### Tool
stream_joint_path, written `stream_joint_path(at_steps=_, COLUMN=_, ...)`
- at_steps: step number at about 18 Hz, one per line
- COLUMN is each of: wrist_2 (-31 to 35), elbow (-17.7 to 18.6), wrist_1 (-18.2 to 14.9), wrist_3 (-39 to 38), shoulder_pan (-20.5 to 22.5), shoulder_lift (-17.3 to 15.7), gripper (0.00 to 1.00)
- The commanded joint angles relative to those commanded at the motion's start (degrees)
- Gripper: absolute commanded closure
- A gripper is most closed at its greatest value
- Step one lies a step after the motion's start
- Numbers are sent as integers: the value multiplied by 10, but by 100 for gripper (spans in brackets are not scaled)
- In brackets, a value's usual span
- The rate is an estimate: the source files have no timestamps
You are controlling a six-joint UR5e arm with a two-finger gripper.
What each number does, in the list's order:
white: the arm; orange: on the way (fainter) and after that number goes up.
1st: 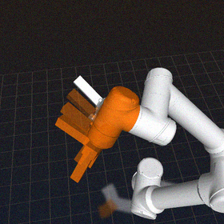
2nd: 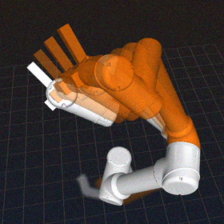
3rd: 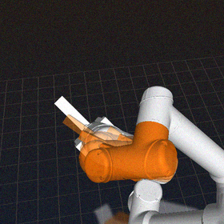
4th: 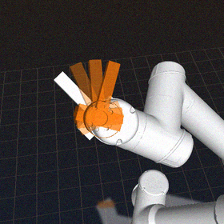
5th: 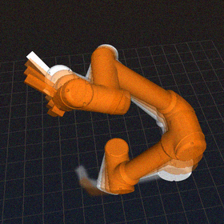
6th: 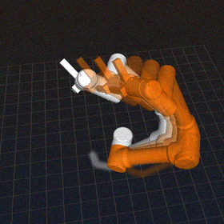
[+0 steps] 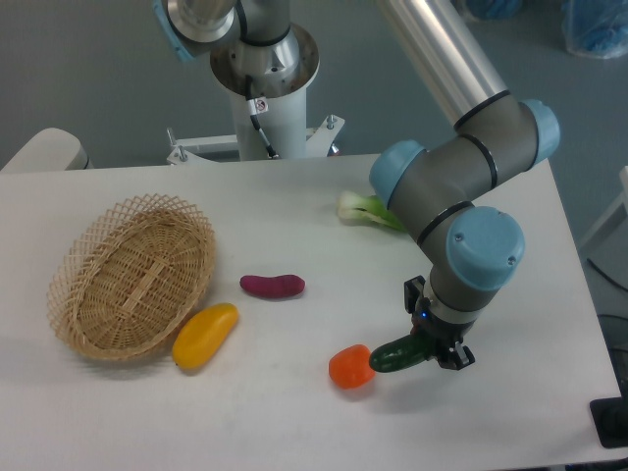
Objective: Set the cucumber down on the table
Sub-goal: 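Carry the held green cucumber up and across the table toward the bok choy, then lower the cucumber onto the table beside the purple eggplant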
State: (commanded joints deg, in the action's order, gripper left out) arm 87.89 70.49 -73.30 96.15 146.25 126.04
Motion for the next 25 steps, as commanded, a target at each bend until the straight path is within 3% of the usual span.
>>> stream_joint_path(at_steps=6, wrist_2=12, elbow=17, wrist_1=-25, wrist_3=-1, shoulder_pan=-3, shoulder_lift=-21, gripper=75)
stream_joint_path(at_steps=12, wrist_2=12, elbow=135, wrist_1=-20, wrist_3=3, shoulder_pan=-24, shoulder_lift=-103, gripper=75)
stream_joint_path(at_steps=20, wrist_2=12, elbow=305, wrist_1=-13, wrist_3=93, shoulder_pan=-41, shoulder_lift=-198, gripper=75)
stream_joint_path(at_steps=25, wrist_2=17, elbow=365, wrist_1=-12, wrist_3=93, shoulder_pan=-83, shoulder_lift=-228, gripper=75)
